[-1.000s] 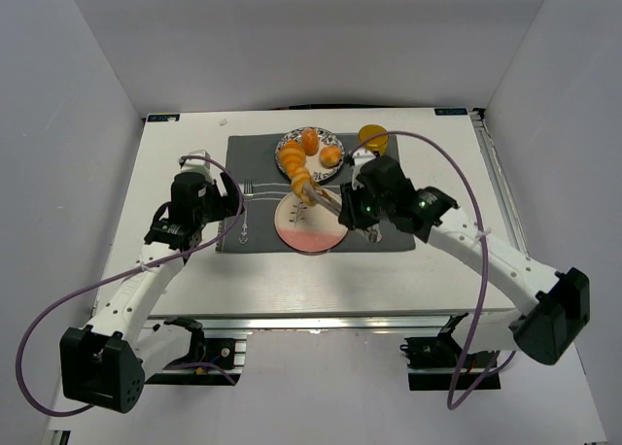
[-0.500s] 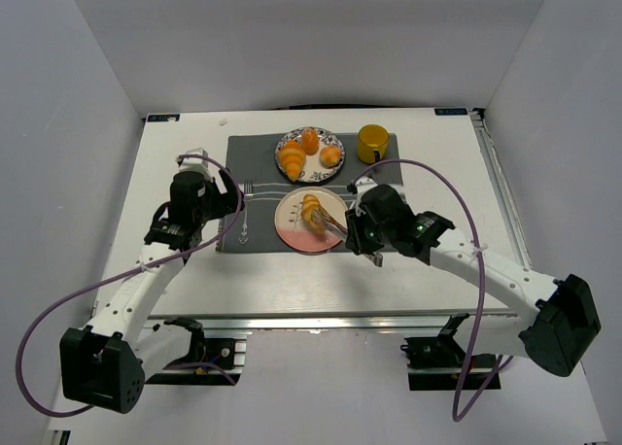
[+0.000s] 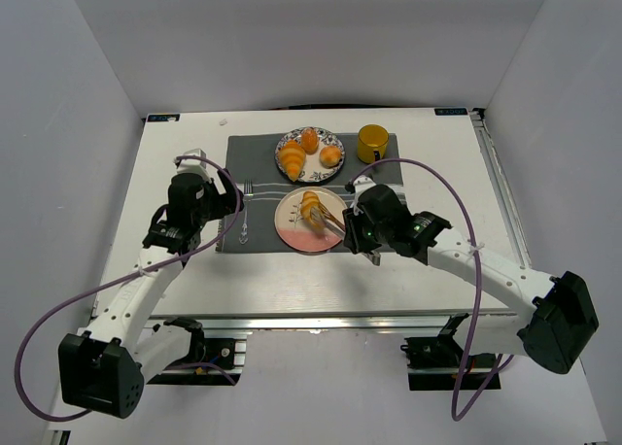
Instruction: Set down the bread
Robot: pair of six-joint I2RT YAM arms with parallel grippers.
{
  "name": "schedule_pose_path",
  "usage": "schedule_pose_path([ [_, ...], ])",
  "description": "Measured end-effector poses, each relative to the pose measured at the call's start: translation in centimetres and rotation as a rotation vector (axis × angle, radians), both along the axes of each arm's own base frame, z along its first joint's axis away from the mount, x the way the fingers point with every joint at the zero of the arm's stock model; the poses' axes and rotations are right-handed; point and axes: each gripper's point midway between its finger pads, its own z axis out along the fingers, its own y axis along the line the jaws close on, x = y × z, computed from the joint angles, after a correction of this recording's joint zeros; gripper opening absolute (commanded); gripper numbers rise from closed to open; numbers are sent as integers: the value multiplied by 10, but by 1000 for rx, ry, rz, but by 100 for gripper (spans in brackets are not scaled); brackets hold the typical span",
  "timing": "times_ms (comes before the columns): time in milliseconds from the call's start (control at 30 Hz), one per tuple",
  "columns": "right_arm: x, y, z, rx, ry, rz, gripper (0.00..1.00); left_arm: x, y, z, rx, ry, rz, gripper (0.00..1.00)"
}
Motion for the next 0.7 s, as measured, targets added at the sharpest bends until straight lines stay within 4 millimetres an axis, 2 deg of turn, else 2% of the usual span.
schedule_pose_path([
  [233, 0, -1, 0, -4, -2, -4, 39, -1, 0, 4, -3, -11, 0, 98],
  [367, -1, -3, -1, -4, -3, -6, 45, -1, 0, 3, -2, -8, 0, 98],
  [533, -3, -5, -3, -8, 4, -8, 46, -2, 0, 2, -1, -5, 0, 98],
  [700, -4, -5, -3, -6, 4, -9, 53, -2, 0, 2, -1, -5, 0, 98],
])
